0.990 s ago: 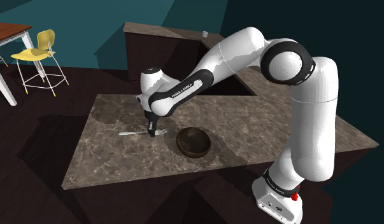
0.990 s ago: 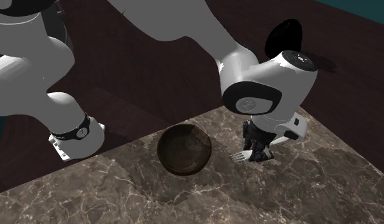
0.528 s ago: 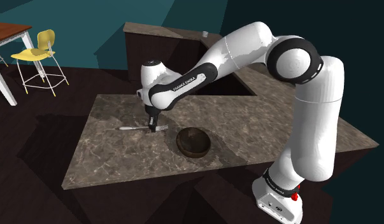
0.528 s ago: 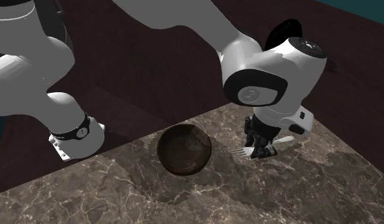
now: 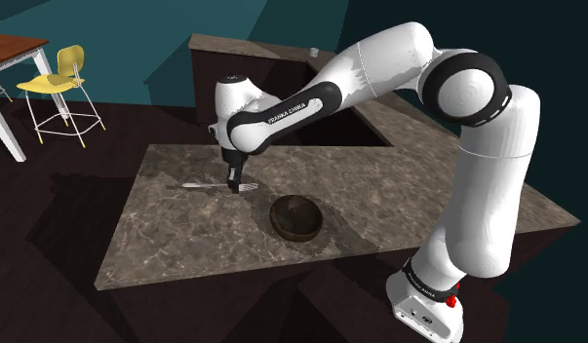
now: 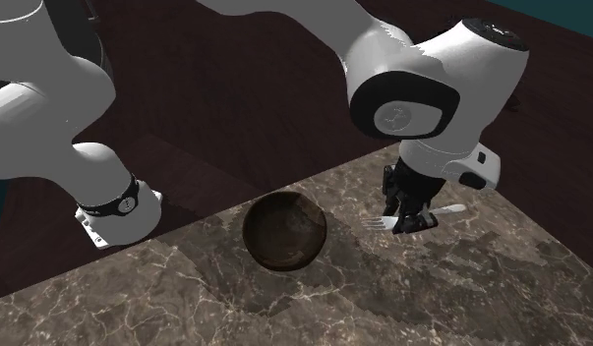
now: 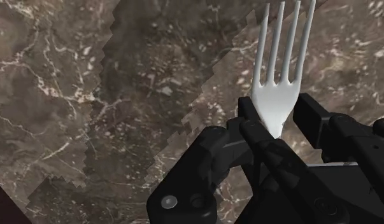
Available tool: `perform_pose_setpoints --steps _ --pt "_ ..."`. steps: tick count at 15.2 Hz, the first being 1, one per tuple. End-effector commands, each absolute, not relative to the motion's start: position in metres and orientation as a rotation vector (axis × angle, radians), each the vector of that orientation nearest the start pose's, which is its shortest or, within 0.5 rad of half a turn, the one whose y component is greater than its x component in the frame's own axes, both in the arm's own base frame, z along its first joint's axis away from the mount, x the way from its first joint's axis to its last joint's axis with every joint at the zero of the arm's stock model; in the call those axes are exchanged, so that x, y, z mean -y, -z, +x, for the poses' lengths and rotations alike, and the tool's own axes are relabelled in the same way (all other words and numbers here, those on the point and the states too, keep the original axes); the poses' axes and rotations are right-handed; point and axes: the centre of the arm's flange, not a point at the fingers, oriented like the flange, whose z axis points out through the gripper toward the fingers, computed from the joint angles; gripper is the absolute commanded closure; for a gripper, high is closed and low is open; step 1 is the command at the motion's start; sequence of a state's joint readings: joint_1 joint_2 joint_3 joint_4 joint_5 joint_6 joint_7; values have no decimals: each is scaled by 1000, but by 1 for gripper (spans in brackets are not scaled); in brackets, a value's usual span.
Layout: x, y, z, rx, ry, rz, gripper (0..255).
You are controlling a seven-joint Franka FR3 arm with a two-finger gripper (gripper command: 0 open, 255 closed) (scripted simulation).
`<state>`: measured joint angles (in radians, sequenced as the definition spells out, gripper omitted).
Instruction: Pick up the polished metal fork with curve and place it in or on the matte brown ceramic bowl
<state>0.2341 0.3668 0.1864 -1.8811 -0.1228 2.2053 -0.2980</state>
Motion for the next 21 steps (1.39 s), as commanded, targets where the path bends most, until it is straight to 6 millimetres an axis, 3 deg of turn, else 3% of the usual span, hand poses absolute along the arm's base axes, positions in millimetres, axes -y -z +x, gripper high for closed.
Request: perform_pose_setpoints --steps 1,9,21 --pt "-245 -327 575 1210 -52 -2934 255" --pt "-245 -364 575 1210 -52 -2934 255" --pt "-166 -368 438 1210 -52 -2934 255"
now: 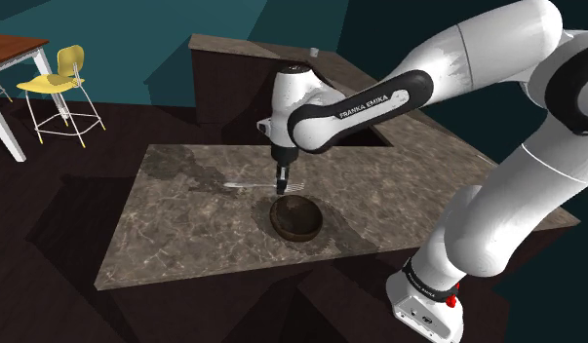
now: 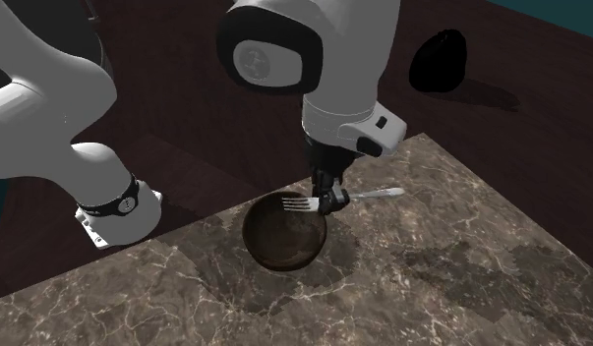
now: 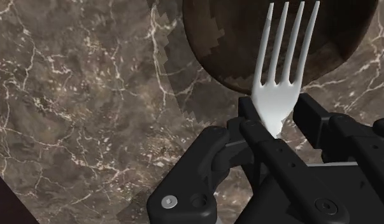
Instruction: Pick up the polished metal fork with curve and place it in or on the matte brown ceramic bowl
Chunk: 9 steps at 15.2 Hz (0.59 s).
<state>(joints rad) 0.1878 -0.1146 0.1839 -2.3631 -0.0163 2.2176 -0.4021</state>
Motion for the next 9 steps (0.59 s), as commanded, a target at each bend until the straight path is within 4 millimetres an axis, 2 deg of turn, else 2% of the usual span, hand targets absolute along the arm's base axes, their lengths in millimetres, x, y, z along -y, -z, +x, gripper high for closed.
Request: perform_pose_setpoints --steps 1,3,4,9 --pt "-160 -368 426 1210 -52 -2934 255" --pt "-146 -369 403 1210 -52 -2934 255" --pt "-136 -370 385 1210 -52 -2934 255" --pt "-136 -343 385 1210 -52 -2934 255"
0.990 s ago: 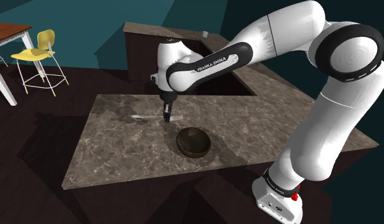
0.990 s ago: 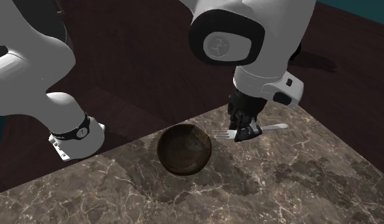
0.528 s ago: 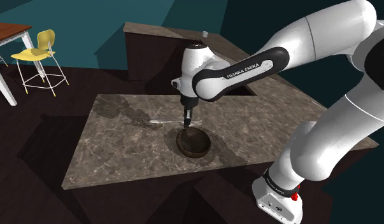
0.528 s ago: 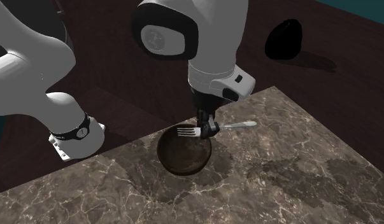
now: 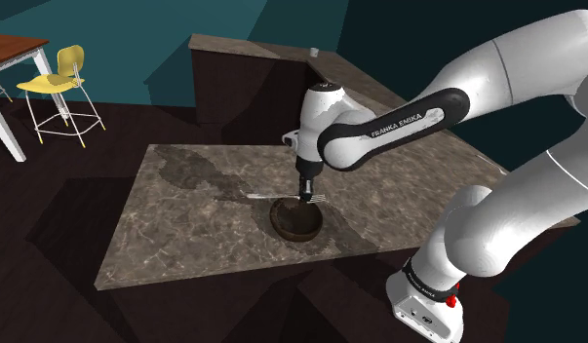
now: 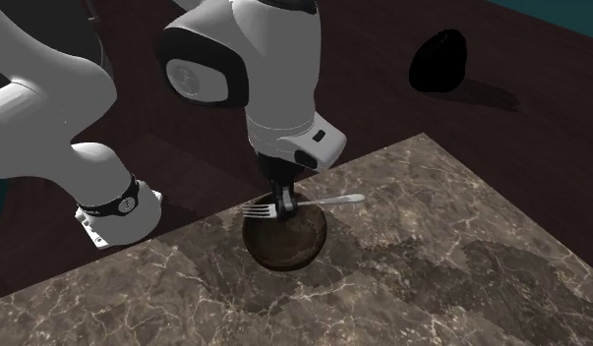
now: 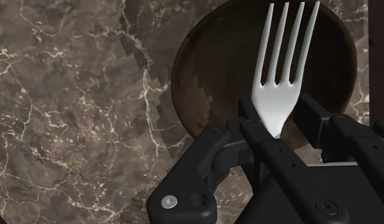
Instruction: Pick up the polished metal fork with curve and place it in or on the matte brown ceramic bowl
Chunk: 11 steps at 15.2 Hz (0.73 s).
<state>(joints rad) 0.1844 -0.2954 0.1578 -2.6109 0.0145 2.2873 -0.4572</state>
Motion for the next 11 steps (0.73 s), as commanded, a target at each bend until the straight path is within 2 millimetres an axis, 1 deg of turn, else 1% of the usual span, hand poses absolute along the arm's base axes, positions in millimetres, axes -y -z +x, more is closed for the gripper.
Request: perform_pose_setpoints --steps 1,9,11 --pt "-136 -338 385 1210 -52 -2934 255" --pt "-136 -294 385 1210 -52 -2934 255" --pt "-136 -294 385 1210 -52 -2934 255"
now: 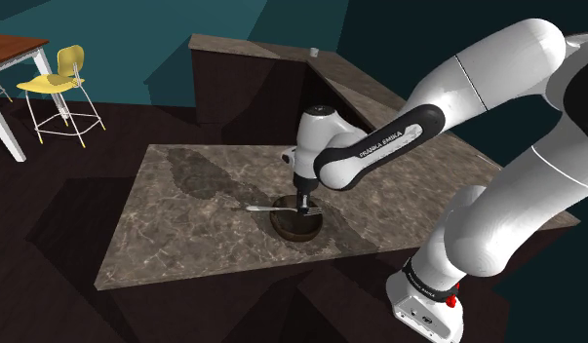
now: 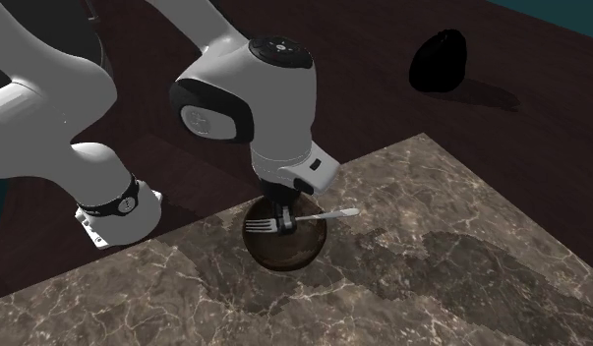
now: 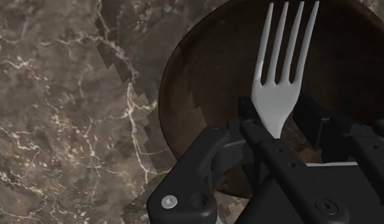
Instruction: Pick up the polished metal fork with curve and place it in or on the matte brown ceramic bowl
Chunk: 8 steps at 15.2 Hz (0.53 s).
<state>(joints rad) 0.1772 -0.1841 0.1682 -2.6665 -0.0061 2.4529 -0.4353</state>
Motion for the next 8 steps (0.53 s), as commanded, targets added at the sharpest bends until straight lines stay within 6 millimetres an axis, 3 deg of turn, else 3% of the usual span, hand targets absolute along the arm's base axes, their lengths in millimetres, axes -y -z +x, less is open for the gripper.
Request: perform_pose_setpoints --steps 1,6,7,8 --pt "-136 -294 385 1210 -52 -2934 255" --pt "-136 -294 385 1210 -52 -2934 255" --pt "-136 -294 385 1210 -52 -2934 0" --pt "-136 -294 385 1210 -52 -2934 0"
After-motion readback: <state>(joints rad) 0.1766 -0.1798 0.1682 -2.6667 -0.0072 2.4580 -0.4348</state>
